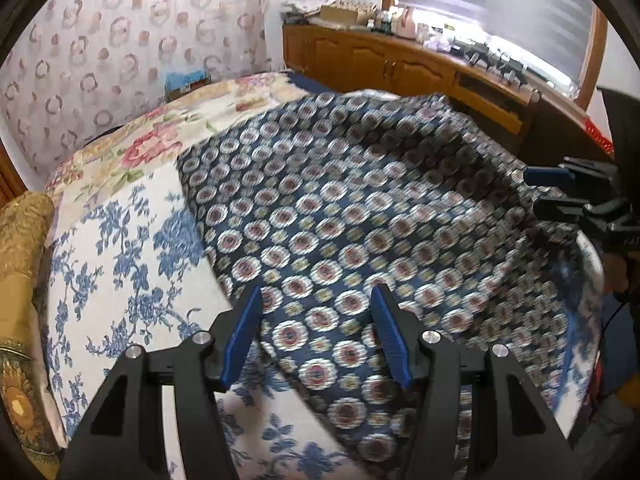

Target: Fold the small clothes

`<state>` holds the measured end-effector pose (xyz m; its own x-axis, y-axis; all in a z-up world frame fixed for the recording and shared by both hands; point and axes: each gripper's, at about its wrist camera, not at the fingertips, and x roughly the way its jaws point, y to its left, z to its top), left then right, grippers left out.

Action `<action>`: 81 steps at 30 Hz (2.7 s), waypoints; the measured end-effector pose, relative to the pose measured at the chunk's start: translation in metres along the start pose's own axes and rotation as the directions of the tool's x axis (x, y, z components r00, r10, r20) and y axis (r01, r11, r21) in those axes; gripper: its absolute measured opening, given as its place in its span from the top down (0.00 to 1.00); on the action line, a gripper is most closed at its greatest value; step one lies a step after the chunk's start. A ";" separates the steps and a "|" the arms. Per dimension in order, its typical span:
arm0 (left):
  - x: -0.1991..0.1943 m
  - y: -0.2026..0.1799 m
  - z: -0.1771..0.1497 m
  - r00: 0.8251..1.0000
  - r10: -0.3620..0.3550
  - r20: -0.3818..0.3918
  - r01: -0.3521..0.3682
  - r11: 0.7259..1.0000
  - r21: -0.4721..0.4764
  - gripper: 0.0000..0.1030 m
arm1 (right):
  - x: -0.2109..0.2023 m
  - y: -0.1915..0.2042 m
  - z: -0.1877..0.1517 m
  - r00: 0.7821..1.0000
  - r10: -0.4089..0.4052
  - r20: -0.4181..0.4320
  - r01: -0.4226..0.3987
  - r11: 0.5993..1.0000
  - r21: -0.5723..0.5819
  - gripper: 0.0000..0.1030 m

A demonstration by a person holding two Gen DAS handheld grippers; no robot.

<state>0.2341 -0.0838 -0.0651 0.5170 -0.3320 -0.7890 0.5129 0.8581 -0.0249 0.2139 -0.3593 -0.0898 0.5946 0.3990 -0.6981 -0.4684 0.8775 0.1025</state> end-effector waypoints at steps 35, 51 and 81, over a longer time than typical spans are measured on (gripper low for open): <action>0.014 0.004 -0.014 0.999 0.025 0.035 -0.025 1.000 -0.010 0.41 | 0.064 0.014 0.034 0.992 -0.062 -0.106 0.065 0.998 0.026 0.84; -0.013 0.018 -0.007 0.994 -0.025 0.109 0.034 0.996 -0.084 0.41 | 0.004 0.020 0.052 0.980 -0.179 0.091 0.183 0.983 -0.032 0.99; 0.021 -0.025 -0.004 0.999 -0.025 0.028 0.024 1.000 0.019 0.40 | 0.004 -0.117 0.055 0.967 -0.251 -0.041 0.254 0.953 0.167 0.60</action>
<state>0.2292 -0.1105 -0.0831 0.5232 -0.3643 -0.7705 0.5385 0.8420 -0.0324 0.3075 -0.4460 -0.0653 0.6659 0.1550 -0.7298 -0.1859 0.9818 0.0390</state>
